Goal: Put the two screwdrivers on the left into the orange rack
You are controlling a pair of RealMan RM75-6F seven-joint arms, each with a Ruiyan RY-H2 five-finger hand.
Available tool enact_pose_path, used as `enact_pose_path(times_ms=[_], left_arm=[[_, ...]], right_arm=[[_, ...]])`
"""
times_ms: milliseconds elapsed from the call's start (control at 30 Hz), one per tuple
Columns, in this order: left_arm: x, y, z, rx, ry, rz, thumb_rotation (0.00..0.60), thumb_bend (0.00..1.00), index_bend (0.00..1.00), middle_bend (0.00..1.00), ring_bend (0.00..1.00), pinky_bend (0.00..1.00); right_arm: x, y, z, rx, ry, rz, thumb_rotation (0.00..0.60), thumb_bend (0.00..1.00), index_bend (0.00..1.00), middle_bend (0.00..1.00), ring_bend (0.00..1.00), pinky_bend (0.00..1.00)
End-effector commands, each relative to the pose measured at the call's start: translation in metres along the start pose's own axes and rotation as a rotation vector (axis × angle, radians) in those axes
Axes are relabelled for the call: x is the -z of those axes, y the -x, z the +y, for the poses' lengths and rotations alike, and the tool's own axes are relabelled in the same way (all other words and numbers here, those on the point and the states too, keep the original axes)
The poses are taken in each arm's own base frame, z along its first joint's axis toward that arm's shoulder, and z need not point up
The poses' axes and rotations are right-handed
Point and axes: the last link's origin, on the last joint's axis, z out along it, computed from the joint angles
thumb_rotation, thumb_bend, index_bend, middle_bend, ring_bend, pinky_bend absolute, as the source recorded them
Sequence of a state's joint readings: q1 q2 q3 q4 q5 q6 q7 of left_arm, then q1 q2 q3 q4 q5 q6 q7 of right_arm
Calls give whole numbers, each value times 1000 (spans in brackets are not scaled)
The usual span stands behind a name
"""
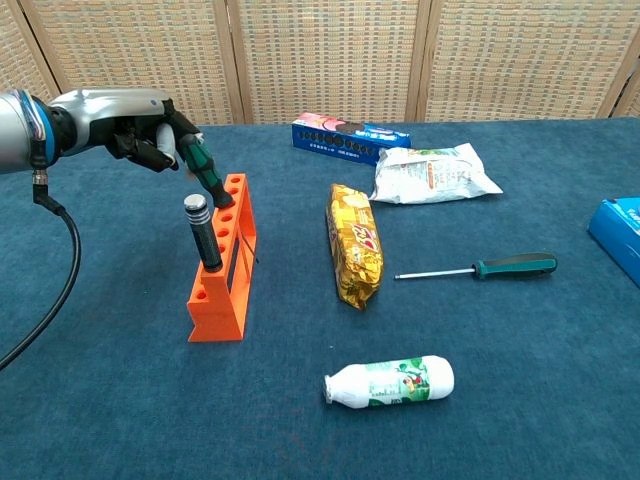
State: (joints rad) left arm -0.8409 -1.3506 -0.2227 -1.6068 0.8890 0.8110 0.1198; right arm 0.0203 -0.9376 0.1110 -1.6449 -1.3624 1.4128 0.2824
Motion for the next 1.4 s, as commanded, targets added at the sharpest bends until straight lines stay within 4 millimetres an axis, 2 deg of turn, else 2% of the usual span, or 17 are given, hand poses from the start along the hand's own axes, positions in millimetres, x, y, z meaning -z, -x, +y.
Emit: enact_pose_path(times_ms=[33,533,700,833,1000,1033,1100,1167,1200,1233,1267,1300,1400], left_arm=[[-1,0,2,1,3,-1,600,1000,681,355,279,239],[0,1,5,14,5,0,600,1000,681,349,279,239],[5,-4,4,20,10,11,600,1000,681,349,279,239],[16,-16,1,24,23,24,600,1000,679,341,279,230],[45,-46,-17,-8,23,110,600,1000,663,337,279,216],[51,-51,-21,-15,21,131,600,976,649,332,278,215],[66,-66,-33,-34,4,199,600,814,588,293,259,209],[84,-78,-49,-29,-26,265,600,398,408,149,154,149],[93,-81,-55,-26,-40,281,600,258,320,95,104,108],[99,-83,-60,-24,-48,291,600,102,179,32,40,53],[111,-88,-71,-25,-80,318,600,27,71,1,4,13],[118,-89,-76,-27,-91,329,600,4,28,0,0,1],[151,-90,-99,-47,-154,382,600,0,0,0,0,0]], right_arm=[[0,0,0,0,0,1,600,0,0,0,0,0],[0,-1,1,-3,-1,0,600,0,0,0,0,0],[0,-1,0,-1,-3,-1,600,0,0,0,0,0],[1,-1,1,-2,-1,1,600,0,0,0,0,0],[1,-1,1,-4,-3,1,600,0,0,0,0,0],[1,-1,0,-4,-5,1,600,0,0,0,0,0],[1,-1,0,-3,-8,0,600,0,0,0,0,0],[2,-1,-1,-2,-9,1,600,0,0,0,0,0],[2,-1,-1,-2,-10,1,600,0,0,0,0,0],[2,-1,-1,-1,-11,2,600,0,0,0,0,0],[2,0,-1,0,-10,2,600,0,0,0,0,0],[2,0,-1,0,-10,2,600,0,0,0,0,0],[2,0,-1,0,-9,4,600,0,0,0,0,0]])
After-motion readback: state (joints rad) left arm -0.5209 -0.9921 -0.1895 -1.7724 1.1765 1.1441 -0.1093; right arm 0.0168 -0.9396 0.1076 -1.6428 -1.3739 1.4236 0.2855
